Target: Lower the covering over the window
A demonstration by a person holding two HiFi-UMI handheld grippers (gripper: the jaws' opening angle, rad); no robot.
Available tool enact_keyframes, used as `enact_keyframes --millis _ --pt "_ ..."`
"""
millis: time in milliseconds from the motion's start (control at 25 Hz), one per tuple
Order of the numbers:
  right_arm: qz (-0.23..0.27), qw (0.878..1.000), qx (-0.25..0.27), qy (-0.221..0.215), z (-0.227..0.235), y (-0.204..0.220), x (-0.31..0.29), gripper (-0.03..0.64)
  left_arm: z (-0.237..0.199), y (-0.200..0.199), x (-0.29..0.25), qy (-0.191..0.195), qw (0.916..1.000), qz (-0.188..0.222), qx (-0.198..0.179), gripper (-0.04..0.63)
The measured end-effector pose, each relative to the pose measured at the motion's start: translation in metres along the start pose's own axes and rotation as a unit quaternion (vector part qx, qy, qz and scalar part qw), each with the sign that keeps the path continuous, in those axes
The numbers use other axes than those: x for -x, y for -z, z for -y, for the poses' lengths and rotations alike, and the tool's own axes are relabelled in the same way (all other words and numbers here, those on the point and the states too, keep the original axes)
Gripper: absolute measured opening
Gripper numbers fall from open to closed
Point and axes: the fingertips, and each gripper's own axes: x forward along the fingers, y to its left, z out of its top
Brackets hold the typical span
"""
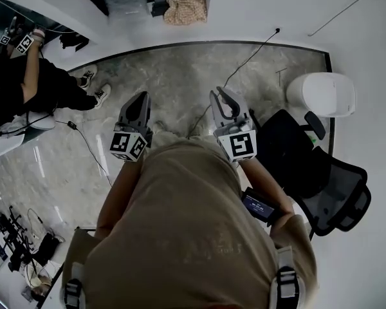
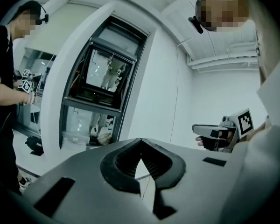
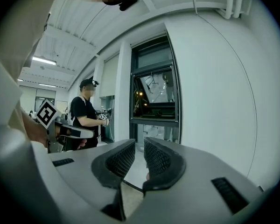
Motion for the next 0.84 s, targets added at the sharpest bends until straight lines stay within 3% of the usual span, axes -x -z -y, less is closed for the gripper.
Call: enact_keyframes --millis 280,600,840 --pt "-0.002 1.000 -0.007 0.008 -0.022 -0.009 -0.017 0.046 -0.018 -0.004 0.000 0.030 0.9993 -0.012 0.017 0.015" --pt "0.007 1.000 -0.011 0.017 -0.040 -0.024 -0.041 0.044 -0.029 -0.025 -0.007 0.077 0.9969 -0.007 0.017 0.015" --pt "0.008 1.000 -0.009 0.027 -0.044 -0.032 -0.051 0.040 -0.040 -0.035 -0.011 0.090 0.9959 -0.006 0.011 0.015"
